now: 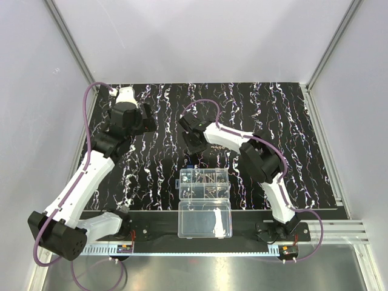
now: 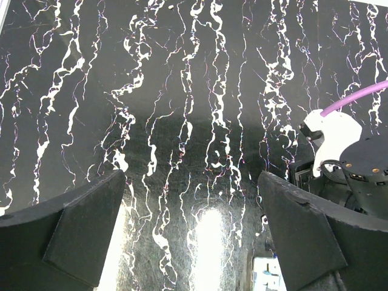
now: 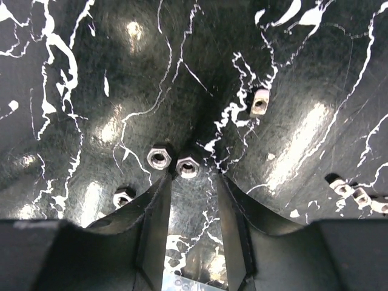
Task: Sort the screws and nuts into containers
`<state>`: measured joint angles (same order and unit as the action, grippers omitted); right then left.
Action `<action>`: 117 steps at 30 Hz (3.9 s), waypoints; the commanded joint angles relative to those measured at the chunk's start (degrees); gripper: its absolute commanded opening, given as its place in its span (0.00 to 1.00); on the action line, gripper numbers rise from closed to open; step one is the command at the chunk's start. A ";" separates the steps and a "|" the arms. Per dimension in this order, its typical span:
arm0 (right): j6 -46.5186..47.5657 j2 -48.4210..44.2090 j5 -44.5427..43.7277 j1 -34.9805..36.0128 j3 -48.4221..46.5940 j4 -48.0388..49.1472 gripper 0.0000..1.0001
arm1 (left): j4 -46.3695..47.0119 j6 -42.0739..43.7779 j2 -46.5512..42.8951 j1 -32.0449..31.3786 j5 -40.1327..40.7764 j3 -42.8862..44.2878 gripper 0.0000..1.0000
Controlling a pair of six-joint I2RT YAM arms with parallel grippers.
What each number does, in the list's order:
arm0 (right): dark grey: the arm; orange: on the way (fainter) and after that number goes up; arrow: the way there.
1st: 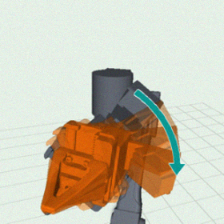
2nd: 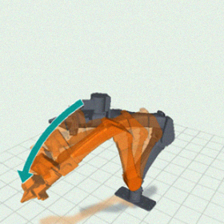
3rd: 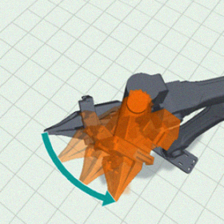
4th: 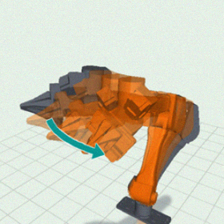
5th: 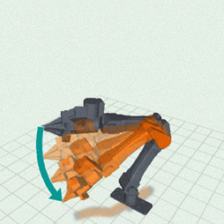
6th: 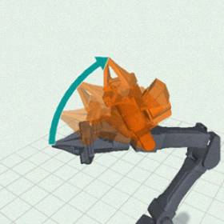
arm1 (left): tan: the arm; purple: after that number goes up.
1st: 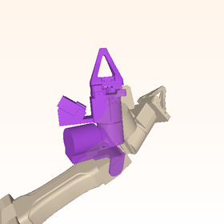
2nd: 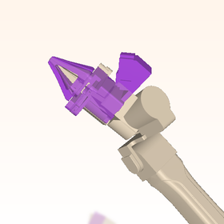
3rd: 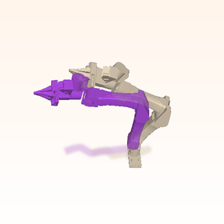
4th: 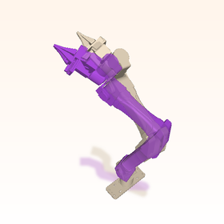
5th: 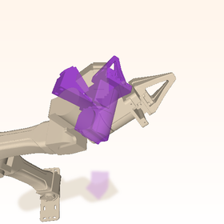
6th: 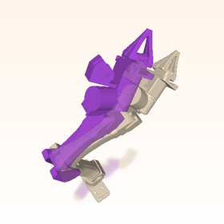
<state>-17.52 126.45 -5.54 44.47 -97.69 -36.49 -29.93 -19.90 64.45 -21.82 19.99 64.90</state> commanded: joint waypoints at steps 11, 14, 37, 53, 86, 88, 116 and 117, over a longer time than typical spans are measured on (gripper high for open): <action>2.23 3.62 -3.16 0.97 -2.77 -1.30 0.36 | 2.51 0.83 -0.72 0.20 1.37 1.80 0.99; 2.22 3.71 -3.34 0.97 -2.51 -1.30 0.27 | 2.51 0.74 -0.81 0.20 1.37 1.80 0.99; 4.07 3.80 -6.85 0.01 -6.28 -2.01 0.36 | 2.60 0.65 -1.78 0.20 0.93 1.80 0.99; 4.33 6.61 -6.76 -1.58 -7.78 -0.25 0.41 | 2.60 0.74 -1.95 0.20 1.19 1.89 0.99; 1.88 -11.73 -0.17 0.00 0.29 -0.51 0.08 | 2.42 0.65 -2.66 0.12 1.19 1.98 0.99; 0.91 -13.68 0.96 1.40 1.97 -0.86 0.07 | 2.51 0.57 -2.57 0.20 0.93 2.07 0.99; -6.39 -21.60 4.40 19.60 18.59 3.36 0.11 | 2.25 -0.31 -3.36 0.20 -0.74 2.24 0.99; -6.56 -21.43 4.40 19.60 18.50 2.92 0.12 | 2.33 -0.31 -3.45 0.20 -0.83 2.24 0.99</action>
<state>-23.40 104.22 -1.85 63.81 -77.34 -34.33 -29.95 -19.77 62.17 -21.82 19.73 64.90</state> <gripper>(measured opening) 0.206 0.988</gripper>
